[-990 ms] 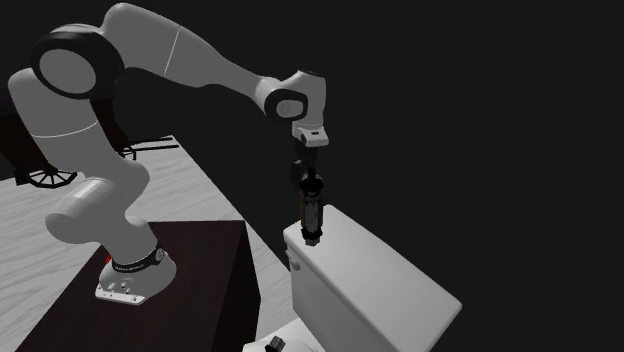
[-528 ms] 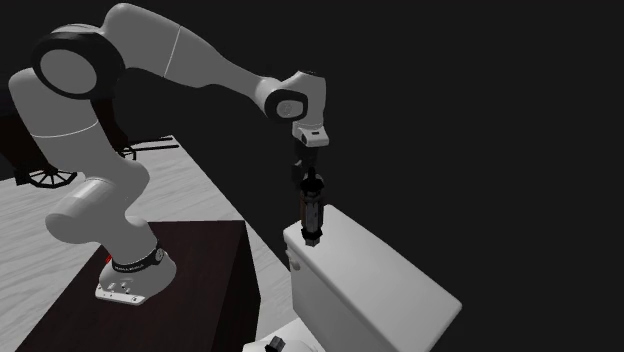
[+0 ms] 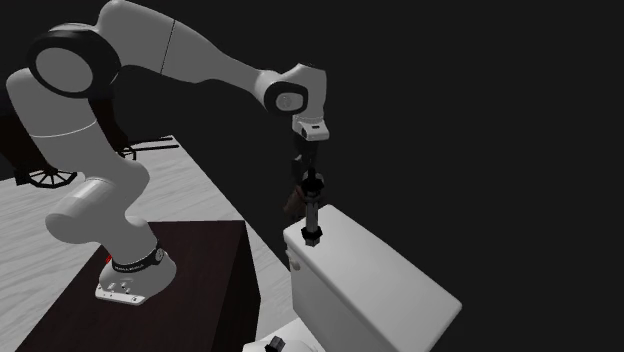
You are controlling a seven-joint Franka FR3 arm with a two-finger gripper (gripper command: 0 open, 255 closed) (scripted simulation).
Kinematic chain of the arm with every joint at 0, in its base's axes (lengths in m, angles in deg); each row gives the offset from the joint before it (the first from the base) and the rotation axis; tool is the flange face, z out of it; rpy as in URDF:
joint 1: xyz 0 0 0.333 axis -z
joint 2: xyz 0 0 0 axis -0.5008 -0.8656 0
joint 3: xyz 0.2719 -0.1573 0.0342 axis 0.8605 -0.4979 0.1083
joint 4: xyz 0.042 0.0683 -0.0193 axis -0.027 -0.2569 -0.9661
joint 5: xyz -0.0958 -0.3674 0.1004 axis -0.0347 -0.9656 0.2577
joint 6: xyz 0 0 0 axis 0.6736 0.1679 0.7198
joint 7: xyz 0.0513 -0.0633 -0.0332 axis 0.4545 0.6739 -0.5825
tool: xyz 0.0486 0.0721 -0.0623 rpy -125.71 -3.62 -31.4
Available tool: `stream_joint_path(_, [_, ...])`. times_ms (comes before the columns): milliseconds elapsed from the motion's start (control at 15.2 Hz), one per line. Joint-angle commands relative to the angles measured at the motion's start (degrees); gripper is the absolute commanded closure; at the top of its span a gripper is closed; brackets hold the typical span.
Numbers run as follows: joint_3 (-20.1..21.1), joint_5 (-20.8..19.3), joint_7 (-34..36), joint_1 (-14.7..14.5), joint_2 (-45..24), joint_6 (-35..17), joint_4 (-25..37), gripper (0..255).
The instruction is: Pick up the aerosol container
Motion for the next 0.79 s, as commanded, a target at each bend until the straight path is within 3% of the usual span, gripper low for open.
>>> stream_joint_path(0, [-0.07,0.41,-0.43,0.10,0.81,1.51,0.80,255])
stream_joint_path(726, [-0.25,1.43,-1.37,0.24,2.88,8.33,5.80,255])
